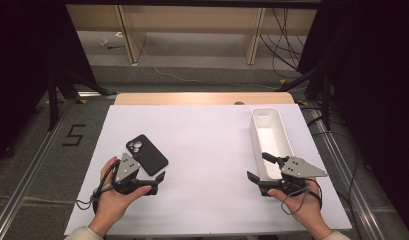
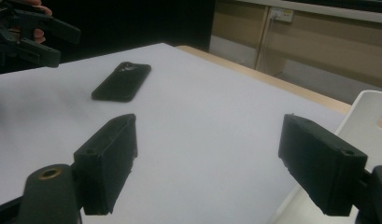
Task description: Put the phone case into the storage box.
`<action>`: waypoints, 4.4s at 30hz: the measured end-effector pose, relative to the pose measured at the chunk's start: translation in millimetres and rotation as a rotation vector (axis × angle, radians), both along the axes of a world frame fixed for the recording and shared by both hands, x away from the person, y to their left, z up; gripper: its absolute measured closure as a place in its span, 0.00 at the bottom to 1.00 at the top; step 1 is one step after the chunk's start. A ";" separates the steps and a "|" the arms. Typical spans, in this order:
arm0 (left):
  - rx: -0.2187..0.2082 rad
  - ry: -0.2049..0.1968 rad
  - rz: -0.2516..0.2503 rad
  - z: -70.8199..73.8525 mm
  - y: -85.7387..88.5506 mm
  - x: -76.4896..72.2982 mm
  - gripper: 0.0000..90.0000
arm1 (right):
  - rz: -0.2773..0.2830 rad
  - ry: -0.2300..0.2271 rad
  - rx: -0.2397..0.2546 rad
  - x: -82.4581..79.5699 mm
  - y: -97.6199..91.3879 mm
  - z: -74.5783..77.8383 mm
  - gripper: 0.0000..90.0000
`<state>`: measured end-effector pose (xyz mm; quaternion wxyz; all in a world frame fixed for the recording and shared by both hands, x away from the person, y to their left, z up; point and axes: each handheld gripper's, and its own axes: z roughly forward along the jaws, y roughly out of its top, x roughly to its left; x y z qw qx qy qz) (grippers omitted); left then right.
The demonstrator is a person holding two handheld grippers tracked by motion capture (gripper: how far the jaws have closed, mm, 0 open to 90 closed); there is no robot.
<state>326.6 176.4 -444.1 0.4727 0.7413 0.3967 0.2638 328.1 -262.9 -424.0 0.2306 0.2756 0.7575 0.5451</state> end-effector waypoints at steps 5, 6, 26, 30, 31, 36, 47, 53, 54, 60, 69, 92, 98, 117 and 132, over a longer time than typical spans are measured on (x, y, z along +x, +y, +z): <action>-0.002 0.001 0.003 -0.2 -0.1 0.6 0.03 | 0.000 0.000 0.003 0.0 -0.6 0.3 0.23; -0.003 0.001 0.005 -0.2 -0.1 0.6 0.04 | 0.000 0.000 0.003 -0.1 -0.6 0.3 0.23; 0.072 0.139 0.125 -1.3 -18.3 64.8 1.00 | -0.004 0.006 0.002 0.6 0.7 -0.2 0.23; 0.121 0.181 0.136 -11.1 -33.1 84.2 1.00 | -0.001 0.005 0.003 1.1 0.5 -0.9 0.23; 0.127 0.192 0.137 -13.5 -35.9 86.9 1.00 | 0.000 0.007 0.004 1.1 0.4 -0.9 0.23; 0.161 0.225 0.135 -22.8 -43.4 96.8 1.00 | 0.001 0.007 0.002 0.8 0.5 -1.0 0.23; 0.220 0.289 0.151 -41.1 -53.4 108.3 1.00 | 0.004 0.007 0.001 0.8 1.1 -1.1 0.24; 0.234 0.308 0.136 -45.3 -54.7 107.4 1.00 | 0.008 0.009 -0.004 0.7 1.4 -1.3 0.24; 0.237 0.309 0.136 -45.4 -54.7 107.0 1.00 | 0.008 0.010 -0.005 0.8 1.4 -1.3 0.24; 0.250 0.325 0.130 -43.6 -53.8 103.2 1.00 | 0.009 0.012 -0.007 0.7 1.6 -1.5 0.24; 0.288 0.347 0.094 -41.2 -46.6 85.5 1.00 | 0.011 0.012 -0.010 0.2 2.1 -1.3 0.25; 0.285 0.454 0.082 -35.1 3.1 40.9 1.00 | 0.013 0.010 -0.010 -0.3 3.1 -1.0 0.25; 0.295 0.458 0.108 -34.7 13.2 36.2 1.00 | 0.014 0.014 -0.010 -0.5 2.9 -0.6 0.25; 0.303 0.469 0.104 -32.8 21.1 30.9 0.96 | 0.021 0.013 -0.007 -1.2 4.0 -0.1 0.25; 0.362 0.365 0.204 -1.9 19.3 41.7 0.06 | 0.023 0.013 -0.007 -1.0 4.1 -0.1 0.25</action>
